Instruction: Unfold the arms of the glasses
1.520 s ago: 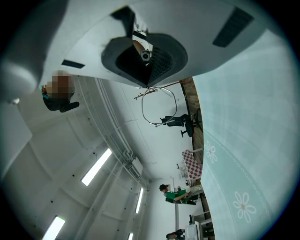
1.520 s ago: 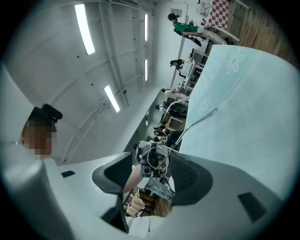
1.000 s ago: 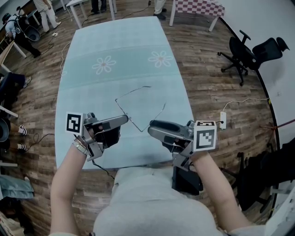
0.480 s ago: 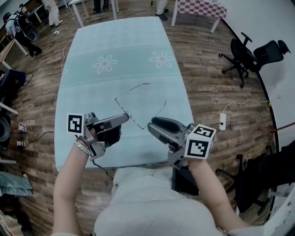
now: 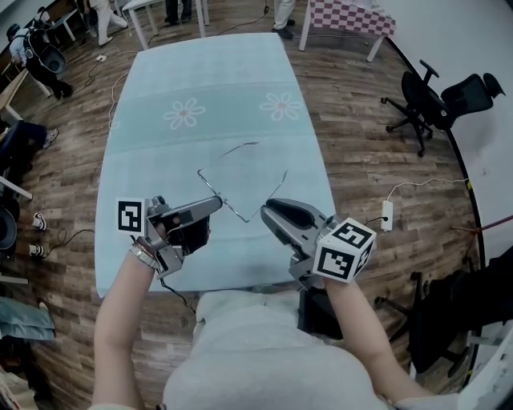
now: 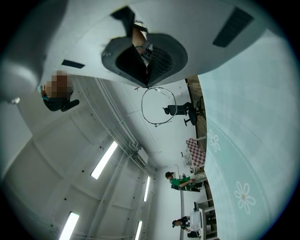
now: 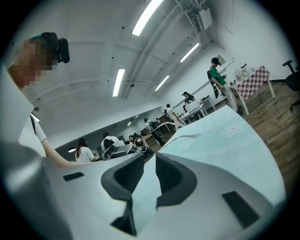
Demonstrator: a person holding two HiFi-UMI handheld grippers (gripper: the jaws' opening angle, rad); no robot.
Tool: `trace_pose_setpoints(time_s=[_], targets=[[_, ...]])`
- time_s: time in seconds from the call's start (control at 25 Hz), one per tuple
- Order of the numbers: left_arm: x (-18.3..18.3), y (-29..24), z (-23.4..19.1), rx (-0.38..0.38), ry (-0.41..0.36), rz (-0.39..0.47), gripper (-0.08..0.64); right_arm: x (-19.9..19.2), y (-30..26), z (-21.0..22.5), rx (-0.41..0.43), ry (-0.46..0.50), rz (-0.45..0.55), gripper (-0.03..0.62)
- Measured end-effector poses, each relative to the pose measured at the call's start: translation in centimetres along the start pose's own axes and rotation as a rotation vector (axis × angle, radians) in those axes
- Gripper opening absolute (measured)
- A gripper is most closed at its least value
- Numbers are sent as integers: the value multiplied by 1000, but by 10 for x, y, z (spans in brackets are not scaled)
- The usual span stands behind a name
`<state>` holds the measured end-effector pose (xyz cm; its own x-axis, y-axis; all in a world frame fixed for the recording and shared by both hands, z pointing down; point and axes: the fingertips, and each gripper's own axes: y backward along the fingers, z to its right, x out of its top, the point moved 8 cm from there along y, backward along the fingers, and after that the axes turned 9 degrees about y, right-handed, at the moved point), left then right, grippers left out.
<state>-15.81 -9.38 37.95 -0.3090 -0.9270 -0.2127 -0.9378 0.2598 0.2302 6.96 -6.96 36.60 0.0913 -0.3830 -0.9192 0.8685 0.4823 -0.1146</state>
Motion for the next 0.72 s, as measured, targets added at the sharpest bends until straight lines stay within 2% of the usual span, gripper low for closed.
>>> trace_pose_setpoints(time_s=[0.4, 0.72], targets=[[4, -4, 3, -40, -32, -9, 9, 9, 0, -3, -37, 113, 53, 11], [8, -8, 3, -50, -43, -6, 9, 8, 2, -5, -82, 203, 71, 8]])
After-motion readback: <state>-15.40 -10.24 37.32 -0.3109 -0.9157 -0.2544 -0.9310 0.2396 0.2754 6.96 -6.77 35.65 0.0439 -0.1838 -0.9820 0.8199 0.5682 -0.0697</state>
